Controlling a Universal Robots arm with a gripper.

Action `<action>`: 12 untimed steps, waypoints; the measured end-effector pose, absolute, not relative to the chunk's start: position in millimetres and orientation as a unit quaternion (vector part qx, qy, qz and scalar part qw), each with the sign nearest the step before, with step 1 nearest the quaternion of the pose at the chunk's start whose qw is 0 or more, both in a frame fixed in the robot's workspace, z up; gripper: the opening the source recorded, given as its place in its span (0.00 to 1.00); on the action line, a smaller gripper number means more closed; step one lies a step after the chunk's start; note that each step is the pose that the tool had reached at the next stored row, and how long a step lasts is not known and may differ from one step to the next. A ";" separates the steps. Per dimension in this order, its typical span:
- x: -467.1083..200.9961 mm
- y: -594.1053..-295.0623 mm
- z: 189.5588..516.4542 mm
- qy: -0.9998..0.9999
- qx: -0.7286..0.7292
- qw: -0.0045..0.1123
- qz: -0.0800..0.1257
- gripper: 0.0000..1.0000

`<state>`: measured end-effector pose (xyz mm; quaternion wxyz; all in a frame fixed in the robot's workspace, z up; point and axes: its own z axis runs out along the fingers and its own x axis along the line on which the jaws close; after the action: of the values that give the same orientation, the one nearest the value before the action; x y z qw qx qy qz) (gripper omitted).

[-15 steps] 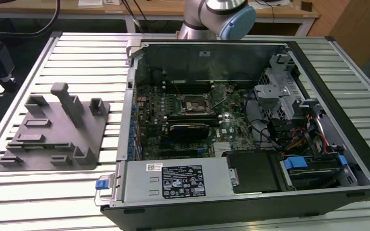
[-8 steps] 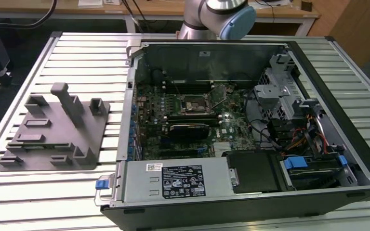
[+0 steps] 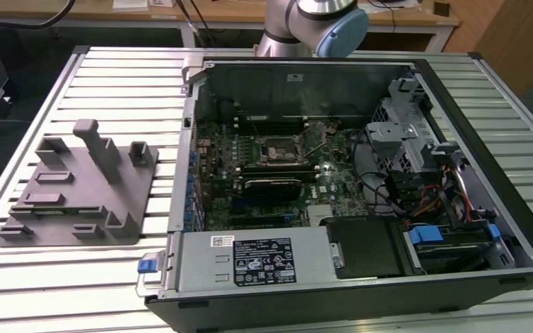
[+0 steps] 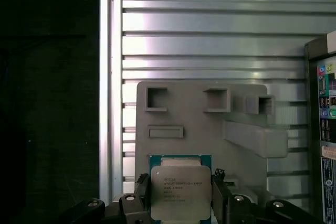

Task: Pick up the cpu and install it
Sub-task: 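Pick up the cpu and move it towards the insertion slot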

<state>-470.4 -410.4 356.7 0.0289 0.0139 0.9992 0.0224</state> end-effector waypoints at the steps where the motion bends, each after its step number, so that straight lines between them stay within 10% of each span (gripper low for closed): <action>1: -470.4 -410.3 358.3 0.999 0.014 0.029 0.022 0.55; 12: -470.4 -410.3 375.6 0.999 0.014 0.031 0.022 0.55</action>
<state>-470.4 -410.3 375.6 0.0309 0.0138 0.9992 0.0225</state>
